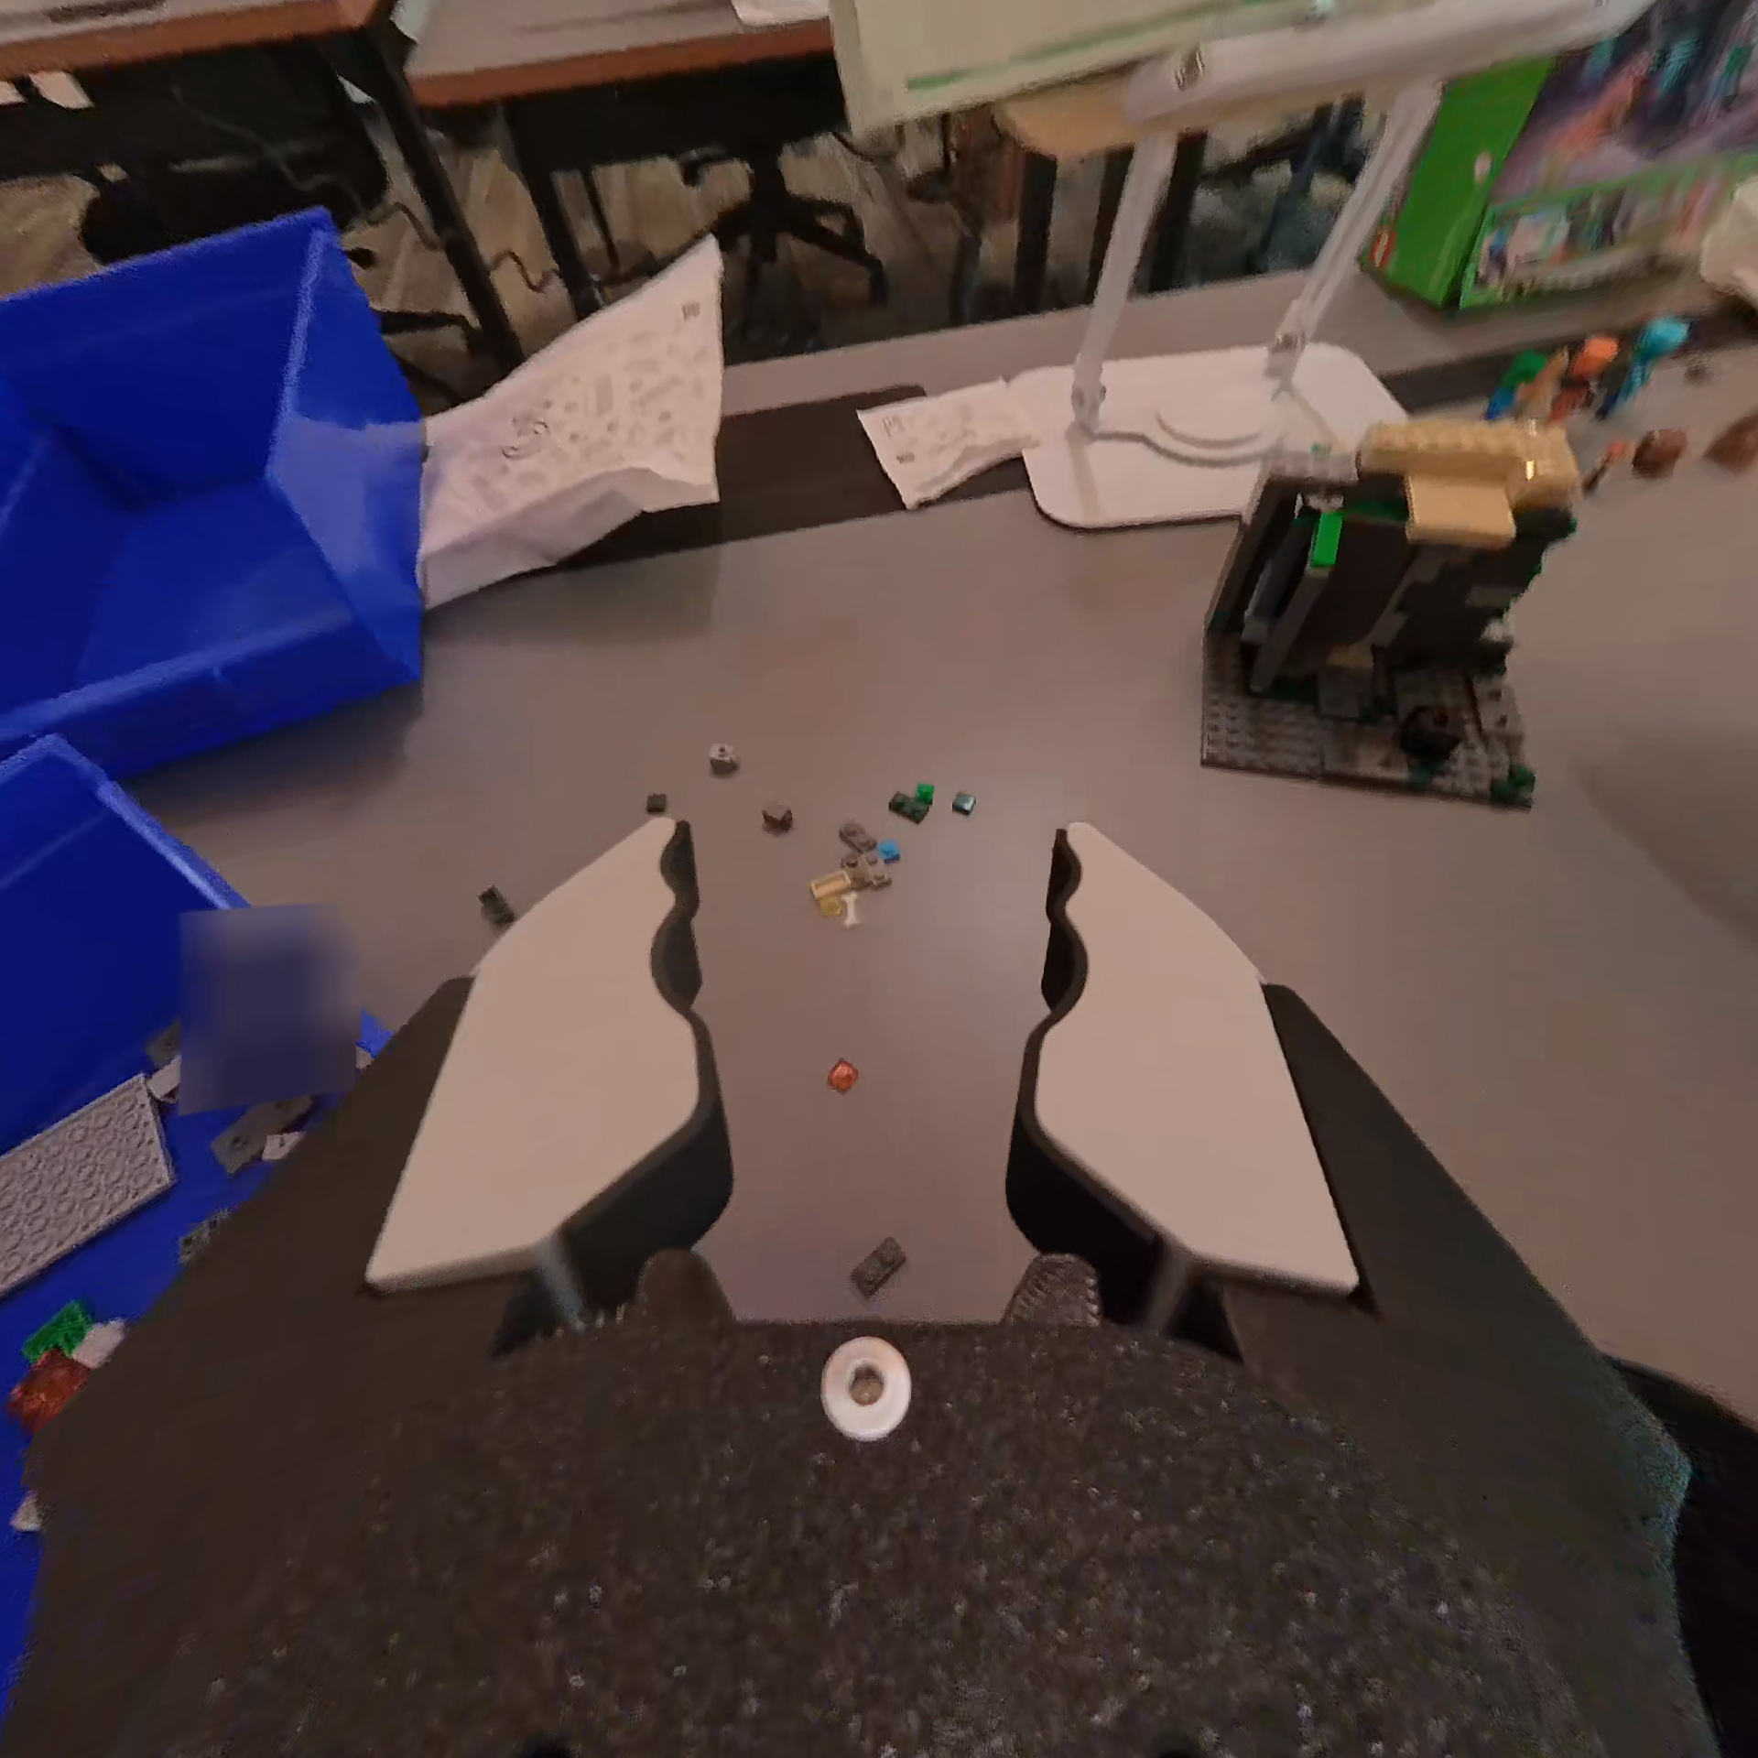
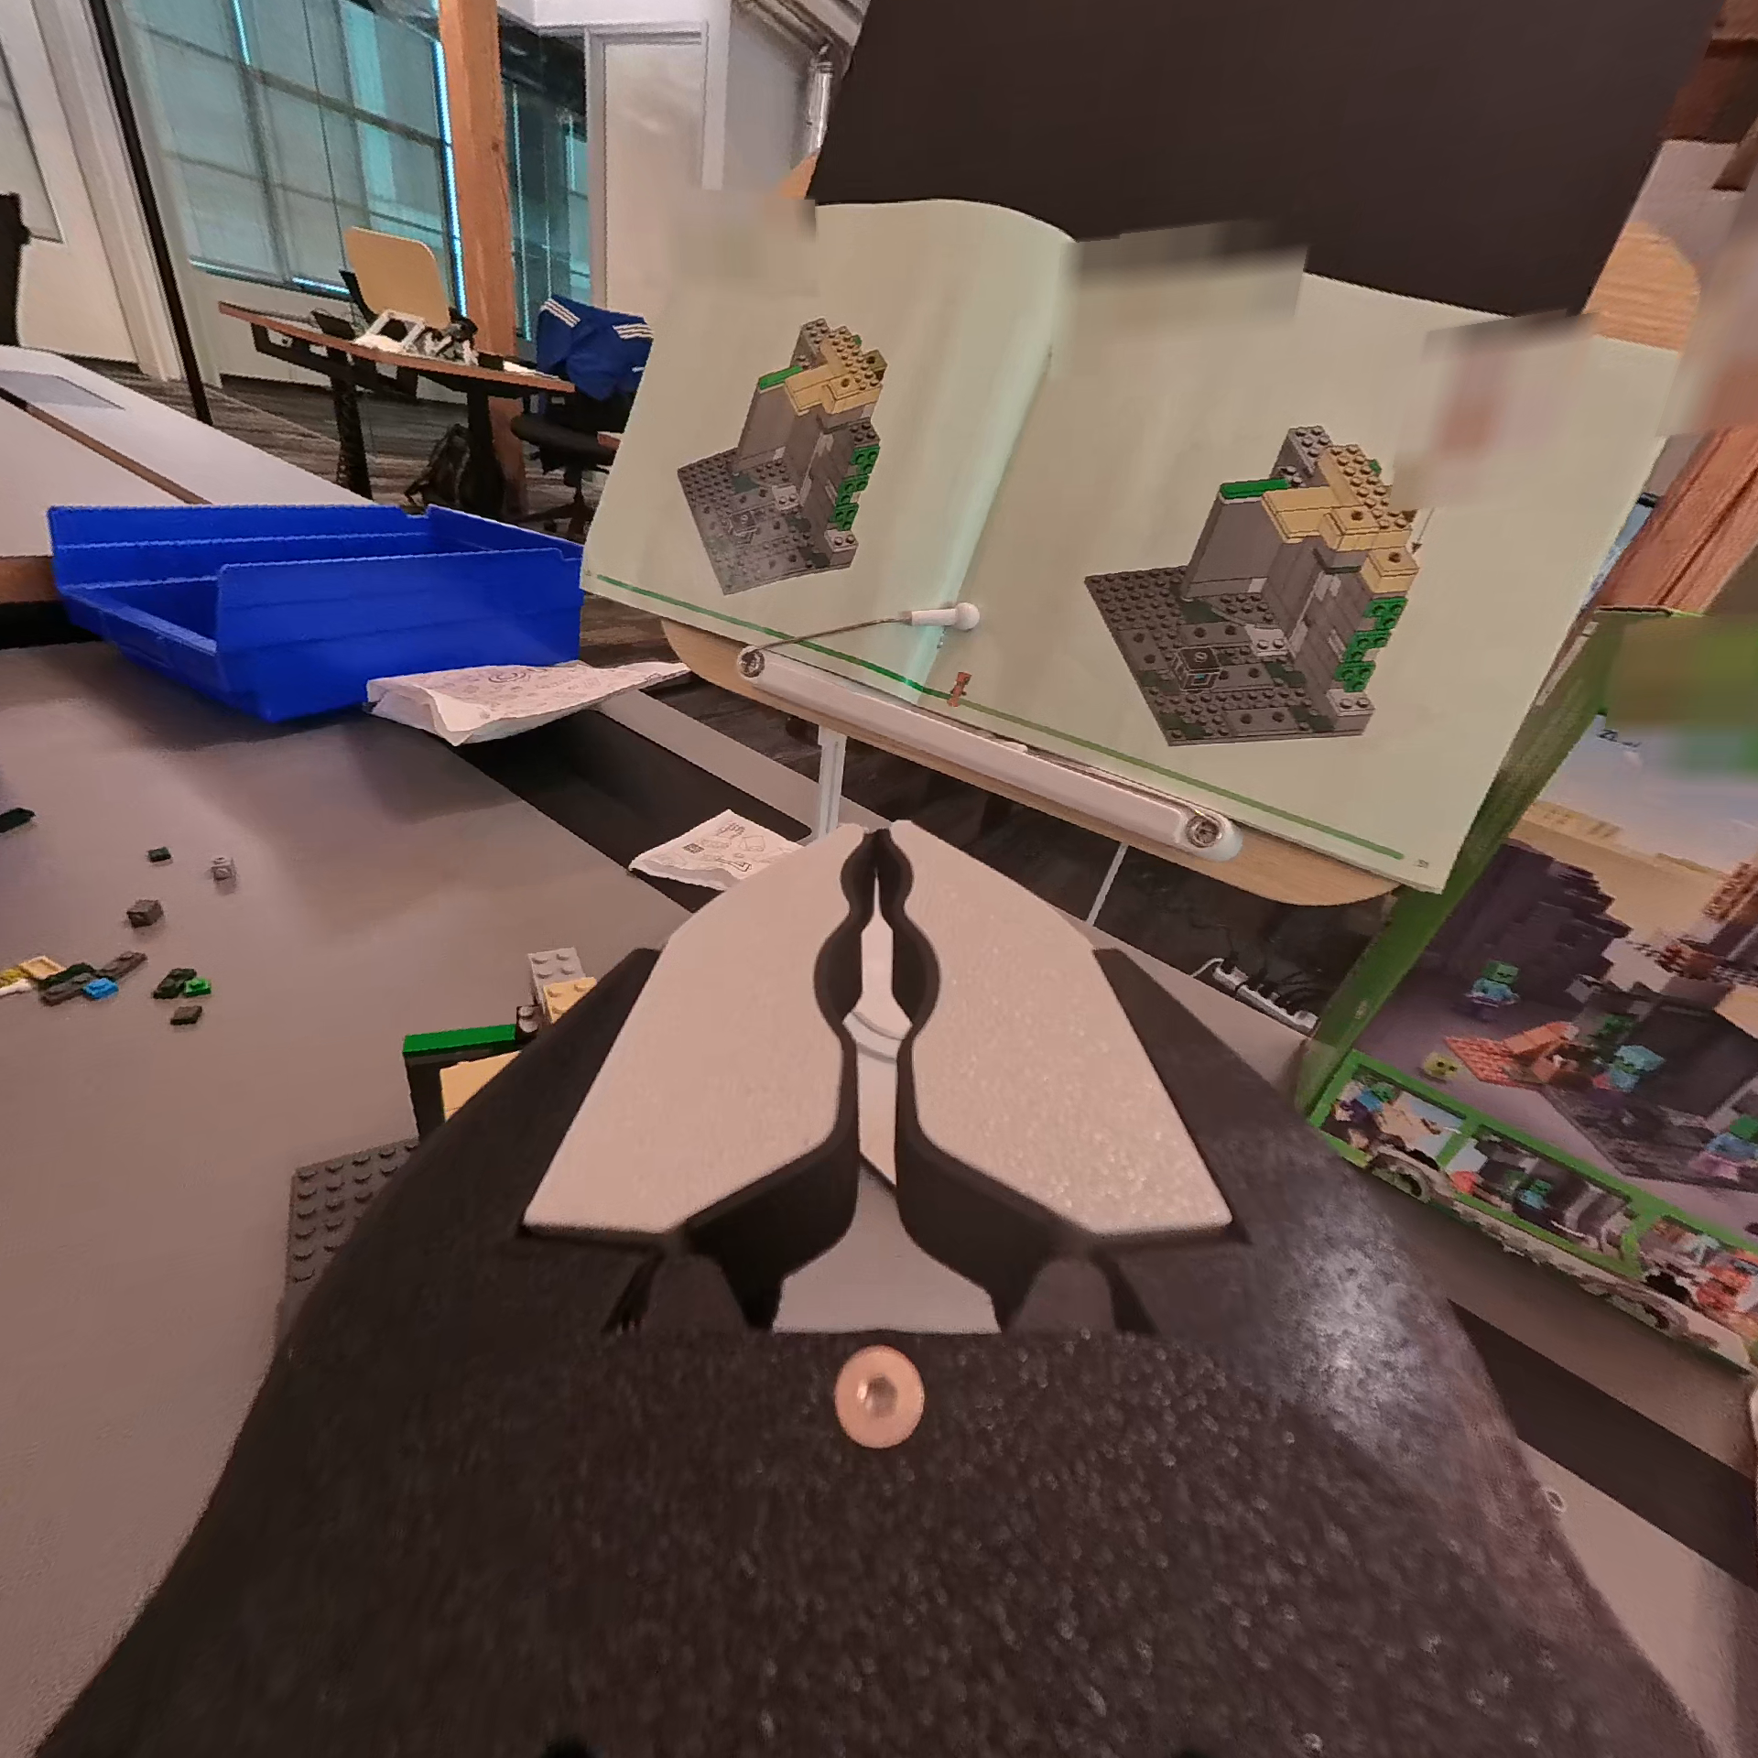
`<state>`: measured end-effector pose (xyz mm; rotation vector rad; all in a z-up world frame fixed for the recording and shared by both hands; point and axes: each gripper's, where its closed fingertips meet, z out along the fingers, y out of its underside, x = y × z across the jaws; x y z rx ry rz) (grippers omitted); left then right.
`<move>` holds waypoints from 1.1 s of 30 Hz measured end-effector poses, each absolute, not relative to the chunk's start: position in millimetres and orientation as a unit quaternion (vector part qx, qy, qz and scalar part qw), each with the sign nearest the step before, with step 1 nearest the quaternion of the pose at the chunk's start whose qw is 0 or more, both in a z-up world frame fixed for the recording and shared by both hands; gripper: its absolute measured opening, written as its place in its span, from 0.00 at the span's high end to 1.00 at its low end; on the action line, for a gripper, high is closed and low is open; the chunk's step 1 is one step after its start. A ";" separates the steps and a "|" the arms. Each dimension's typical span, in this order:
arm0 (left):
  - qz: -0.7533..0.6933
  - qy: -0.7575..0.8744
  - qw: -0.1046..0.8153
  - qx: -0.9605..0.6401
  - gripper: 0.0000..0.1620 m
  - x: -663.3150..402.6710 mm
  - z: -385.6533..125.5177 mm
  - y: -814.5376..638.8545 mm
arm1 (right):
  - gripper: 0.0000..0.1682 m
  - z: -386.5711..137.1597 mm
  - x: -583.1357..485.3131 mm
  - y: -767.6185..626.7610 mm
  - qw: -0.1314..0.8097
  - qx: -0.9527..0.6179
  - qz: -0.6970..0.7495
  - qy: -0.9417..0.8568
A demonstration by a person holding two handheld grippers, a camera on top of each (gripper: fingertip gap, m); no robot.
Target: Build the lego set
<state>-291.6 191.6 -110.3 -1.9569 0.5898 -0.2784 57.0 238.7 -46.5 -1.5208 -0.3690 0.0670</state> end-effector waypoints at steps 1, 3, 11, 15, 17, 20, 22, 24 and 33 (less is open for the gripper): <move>-0.113 0.270 0.496 -0.817 0.56 -289.8 -115.4 191.9 | 1.00 -47.0 55.6 238.5 0.708 -0.685 0.031 -0.169; -0.106 0.335 0.451 -0.820 0.60 -285.0 -126.3 193.8 | 1.00 -48.0 53.2 238.0 0.708 -0.684 0.033 -0.173; -0.068 0.566 0.253 -0.781 0.77 -269.2 -167.3 205.8 | 1.00 -52.5 47.0 238.2 0.704 -0.684 0.035 -0.189; -0.042 0.634 0.171 -0.753 0.79 -268.9 -195.2 220.2 | 1.00 -56.5 45.0 239.1 0.700 -0.686 0.033 -0.196; -0.040 0.648 0.136 -0.749 0.79 -270.4 -208.6 227.4 | 1.00 -57.4 44.7 239.2 0.700 -0.685 0.031 -0.200; -0.031 0.660 0.102 -0.744 0.82 -276.8 -224.9 239.8 | 1.00 -58.1 46.0 239.6 0.699 -0.685 0.027 -0.203; -0.030 0.658 0.091 -0.747 0.83 -279.4 -231.4 247.5 | 1.00 -59.1 47.7 240.5 0.699 -0.686 0.028 -0.202; -0.037 0.654 0.086 -0.751 0.84 -279.1 -234.6 252.5 | 1.00 -61.1 49.3 241.5 0.697 -0.688 0.029 -0.199; -0.035 0.661 0.074 -0.746 0.87 -279.7 -248.5 265.0 | 1.00 -70.6 48.7 244.9 0.688 -0.696 0.029 -0.202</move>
